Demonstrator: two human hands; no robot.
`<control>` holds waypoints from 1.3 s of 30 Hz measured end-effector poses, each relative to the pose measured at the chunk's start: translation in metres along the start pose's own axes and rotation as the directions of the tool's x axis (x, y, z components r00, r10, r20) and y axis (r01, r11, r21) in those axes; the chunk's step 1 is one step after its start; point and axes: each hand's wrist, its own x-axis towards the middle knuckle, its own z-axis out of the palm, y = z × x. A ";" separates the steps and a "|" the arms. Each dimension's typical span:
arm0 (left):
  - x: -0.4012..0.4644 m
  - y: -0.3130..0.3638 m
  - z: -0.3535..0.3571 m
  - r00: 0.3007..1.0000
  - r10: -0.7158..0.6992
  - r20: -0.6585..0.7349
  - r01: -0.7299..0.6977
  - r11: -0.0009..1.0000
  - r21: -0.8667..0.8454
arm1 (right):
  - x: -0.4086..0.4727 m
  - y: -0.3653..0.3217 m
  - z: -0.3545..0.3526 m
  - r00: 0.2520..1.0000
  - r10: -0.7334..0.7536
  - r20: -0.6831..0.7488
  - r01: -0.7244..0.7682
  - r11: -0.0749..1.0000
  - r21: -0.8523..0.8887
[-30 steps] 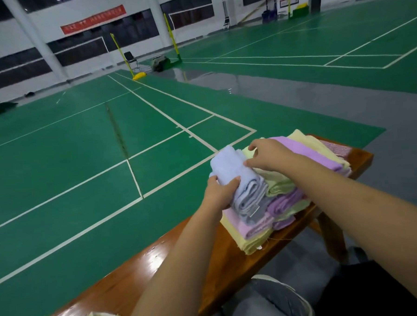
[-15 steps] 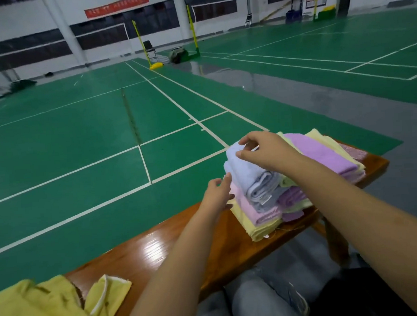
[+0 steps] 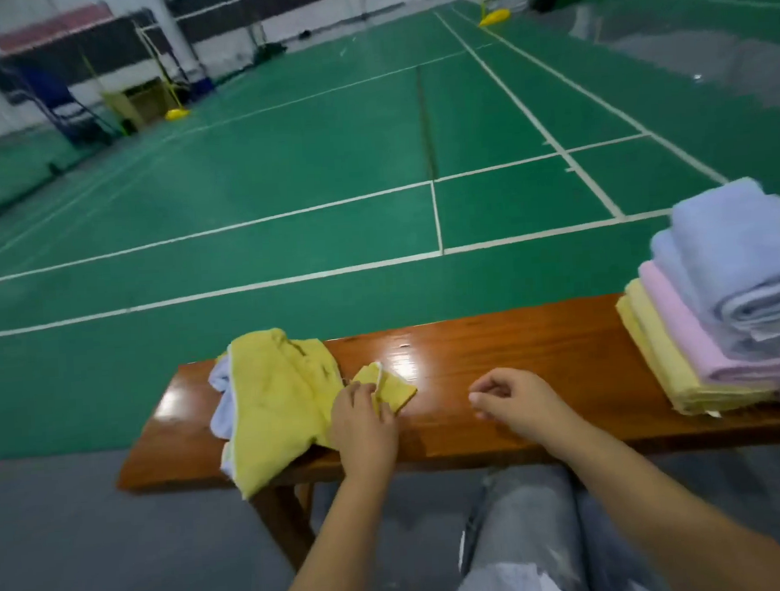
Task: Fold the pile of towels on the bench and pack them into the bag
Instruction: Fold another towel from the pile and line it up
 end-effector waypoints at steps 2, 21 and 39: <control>0.001 -0.026 -0.008 1.000 -0.019 0.002 0.019 0.990 0.138 | 0.005 0.000 0.023 0.998 0.019 0.060 -0.020 1.000 0.016; 0.016 0.015 -0.086 0.997 0.057 -0.045 -0.070 0.901 -0.429 | 0.007 -0.003 0.036 0.980 -0.177 0.095 0.178 0.984 -0.002; 0.008 -0.034 -0.018 0.922 -0.095 0.375 0.133 0.988 -0.078 | 0.050 -0.007 -0.036 0.832 0.170 -0.528 -0.065 0.975 0.211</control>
